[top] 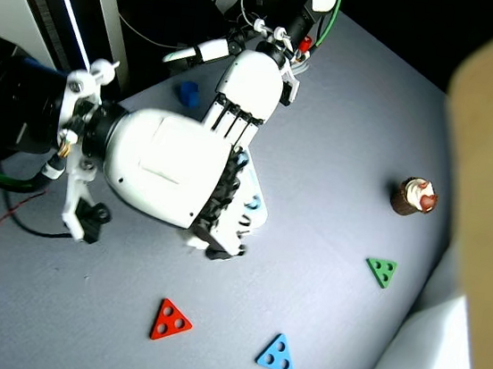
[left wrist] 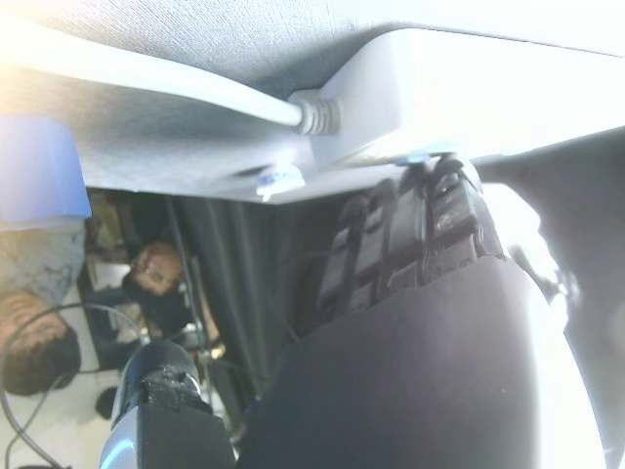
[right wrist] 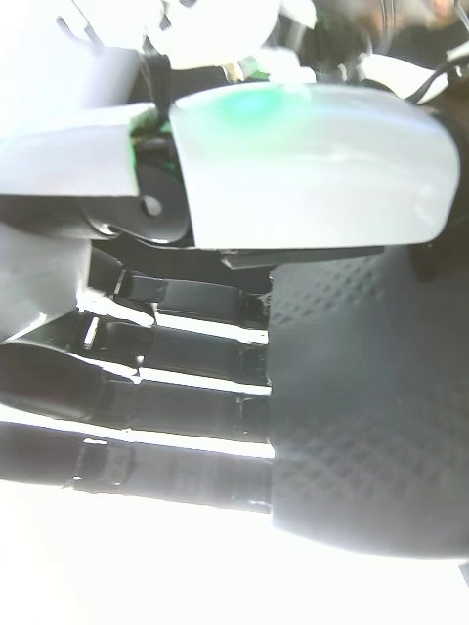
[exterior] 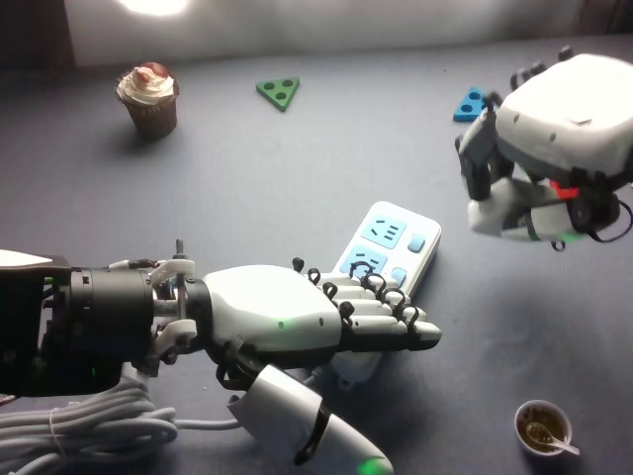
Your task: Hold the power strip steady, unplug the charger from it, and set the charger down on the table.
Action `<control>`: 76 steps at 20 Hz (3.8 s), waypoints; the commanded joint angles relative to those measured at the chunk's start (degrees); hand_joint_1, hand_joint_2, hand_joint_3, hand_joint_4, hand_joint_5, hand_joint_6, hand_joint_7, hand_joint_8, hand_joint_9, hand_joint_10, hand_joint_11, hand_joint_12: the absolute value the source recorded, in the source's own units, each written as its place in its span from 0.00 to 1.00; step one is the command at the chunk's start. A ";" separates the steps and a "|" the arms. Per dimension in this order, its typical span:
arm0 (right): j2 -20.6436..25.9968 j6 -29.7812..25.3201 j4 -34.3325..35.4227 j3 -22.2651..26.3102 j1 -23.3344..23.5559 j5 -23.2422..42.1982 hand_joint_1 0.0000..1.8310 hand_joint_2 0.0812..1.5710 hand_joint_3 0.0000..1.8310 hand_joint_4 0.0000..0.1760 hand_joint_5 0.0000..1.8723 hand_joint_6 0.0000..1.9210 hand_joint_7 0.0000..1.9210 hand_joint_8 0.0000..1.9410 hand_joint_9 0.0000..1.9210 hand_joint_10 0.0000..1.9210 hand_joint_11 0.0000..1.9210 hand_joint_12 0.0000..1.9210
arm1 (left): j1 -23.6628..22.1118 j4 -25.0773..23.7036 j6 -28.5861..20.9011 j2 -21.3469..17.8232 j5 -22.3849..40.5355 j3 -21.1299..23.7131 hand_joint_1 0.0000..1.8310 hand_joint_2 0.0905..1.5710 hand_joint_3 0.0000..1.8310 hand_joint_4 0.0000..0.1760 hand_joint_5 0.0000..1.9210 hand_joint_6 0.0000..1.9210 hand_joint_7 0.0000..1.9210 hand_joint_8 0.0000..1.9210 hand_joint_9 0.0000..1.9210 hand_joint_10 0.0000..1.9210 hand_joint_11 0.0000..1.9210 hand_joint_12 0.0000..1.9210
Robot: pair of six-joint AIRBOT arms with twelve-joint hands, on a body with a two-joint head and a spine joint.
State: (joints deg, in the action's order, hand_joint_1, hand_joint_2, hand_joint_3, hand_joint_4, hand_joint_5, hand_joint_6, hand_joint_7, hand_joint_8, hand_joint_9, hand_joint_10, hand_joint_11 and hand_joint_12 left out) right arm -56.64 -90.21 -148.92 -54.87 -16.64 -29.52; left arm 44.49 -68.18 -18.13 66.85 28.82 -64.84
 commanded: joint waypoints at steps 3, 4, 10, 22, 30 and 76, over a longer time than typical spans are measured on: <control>0.49 0.26 -3.37 -1.35 -0.29 0.79 0.76 0.66 0.00 0.00 0.52 0.49 0.60 0.27 0.56 0.53 0.49 0.42 | 1.27 -3.42 -2.49 1.41 -0.58 1.01 0.00 0.55 0.00 0.00 0.01 0.00 0.00 0.00 0.01 0.00 0.02 0.00; 0.33 0.27 -4.14 -1.45 -0.44 1.17 0.76 0.66 0.00 0.00 0.52 0.49 0.60 0.27 0.56 0.53 0.49 0.42 | 1.20 -3.42 -2.48 1.41 -0.59 1.02 0.00 0.55 0.00 0.00 0.01 0.00 0.00 0.00 0.01 0.00 0.02 0.00; -1.83 0.27 -5.78 -2.65 -0.83 0.39 0.76 0.66 0.00 0.00 0.51 0.49 0.60 0.28 0.55 0.55 0.48 0.46 | 0.86 -3.41 -2.44 1.29 -0.66 1.00 0.00 0.55 0.00 0.00 0.00 0.00 0.00 0.00 0.00 0.00 0.01 0.00; -3.77 0.27 -5.95 -2.70 -0.42 -2.78 0.58 0.62 0.00 0.00 0.36 0.00 0.41 0.00 0.45 0.00 0.31 0.39 | 0.81 -3.41 -2.42 0.99 -0.66 1.10 0.00 0.55 0.00 0.00 0.01 0.00 0.01 0.00 0.01 0.00 0.01 0.00; -0.52 0.25 -5.31 -0.26 -0.98 -3.32 0.30 0.49 0.00 0.00 0.15 0.00 0.22 0.00 0.22 0.00 0.16 0.14 | 0.49 -3.41 -2.94 0.63 -0.66 1.40 0.01 0.54 0.00 0.00 0.02 0.00 0.02 0.01 0.02 0.00 0.01 0.00; 41.41 -3.30 -7.42 25.08 0.96 12.04 0.12 0.60 0.00 0.00 0.15 0.00 0.18 0.00 0.17 0.00 0.15 0.02 | -17.86 -3.36 -1.26 -8.56 0.28 6.16 0.00 0.54 0.00 0.00 0.00 0.00 0.00 0.00 0.00 0.00 0.01 0.00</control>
State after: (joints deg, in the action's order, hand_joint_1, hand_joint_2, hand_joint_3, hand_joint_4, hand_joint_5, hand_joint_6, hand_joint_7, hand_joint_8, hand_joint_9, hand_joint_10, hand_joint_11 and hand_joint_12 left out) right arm -15.84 -93.58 -155.65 -29.56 -16.34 -11.99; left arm 27.35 -73.58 -19.14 57.91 26.15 -58.96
